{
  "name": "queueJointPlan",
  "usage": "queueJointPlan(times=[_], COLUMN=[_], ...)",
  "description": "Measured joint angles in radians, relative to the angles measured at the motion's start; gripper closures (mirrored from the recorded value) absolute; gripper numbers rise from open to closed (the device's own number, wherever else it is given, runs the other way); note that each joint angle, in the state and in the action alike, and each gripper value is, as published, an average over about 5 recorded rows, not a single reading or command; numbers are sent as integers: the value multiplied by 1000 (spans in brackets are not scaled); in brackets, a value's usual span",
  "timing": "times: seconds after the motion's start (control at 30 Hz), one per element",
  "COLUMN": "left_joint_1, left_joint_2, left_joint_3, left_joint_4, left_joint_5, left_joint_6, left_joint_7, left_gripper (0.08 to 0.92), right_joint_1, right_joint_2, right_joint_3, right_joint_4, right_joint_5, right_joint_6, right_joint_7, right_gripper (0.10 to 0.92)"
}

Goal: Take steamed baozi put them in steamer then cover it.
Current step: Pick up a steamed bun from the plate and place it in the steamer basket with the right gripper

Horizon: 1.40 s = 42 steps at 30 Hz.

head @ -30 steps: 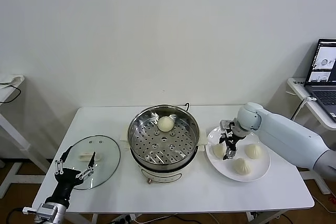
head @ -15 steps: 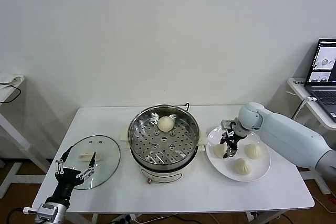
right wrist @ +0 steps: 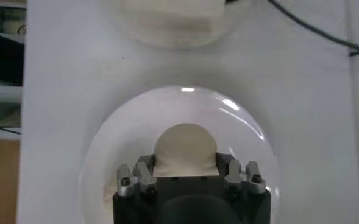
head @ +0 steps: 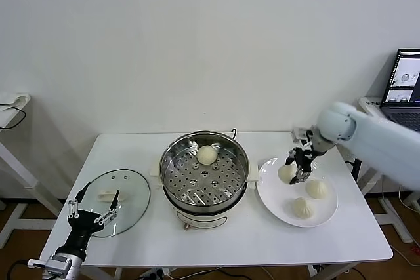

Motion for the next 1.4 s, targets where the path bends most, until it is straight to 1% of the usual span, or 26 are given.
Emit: queueJointPlan(times=[0.27, 0.43, 0.6, 0.93, 1.13, 1.4], left_joint_1=[5, 3, -2, -16, -17, -17], left_joint_2=[4, 4, 5, 7, 6, 7], left_joint_3=[-6, -12, -17, -26, -37, -50], left_joint_4=[-8, -14, -16, -3, -2, 2], left_joint_5=[2, 2, 2, 0, -1, -2], left_joint_6=[-4, -5, -4, 0, 0, 1], left_joint_7=[0, -1, -2, -2, -2, -1], left_gripper=[177, 177, 177, 177, 177, 177], right_joint_1=[271, 347, 366, 302, 244, 162], right_joint_2=[35, 110, 208, 427, 549, 672], right_joint_3=[-171, -211, -220, -194, -168, -139], right_joint_4=[121, 154, 158, 94, 23, -82], right_joint_5=[172, 261, 314, 338, 325, 292], right_joint_6=[-73, -126, -172, -249, -279, -296], right_joint_7=[15, 44, 77, 129, 150, 159], right_gripper=[364, 364, 360, 355, 355, 355])
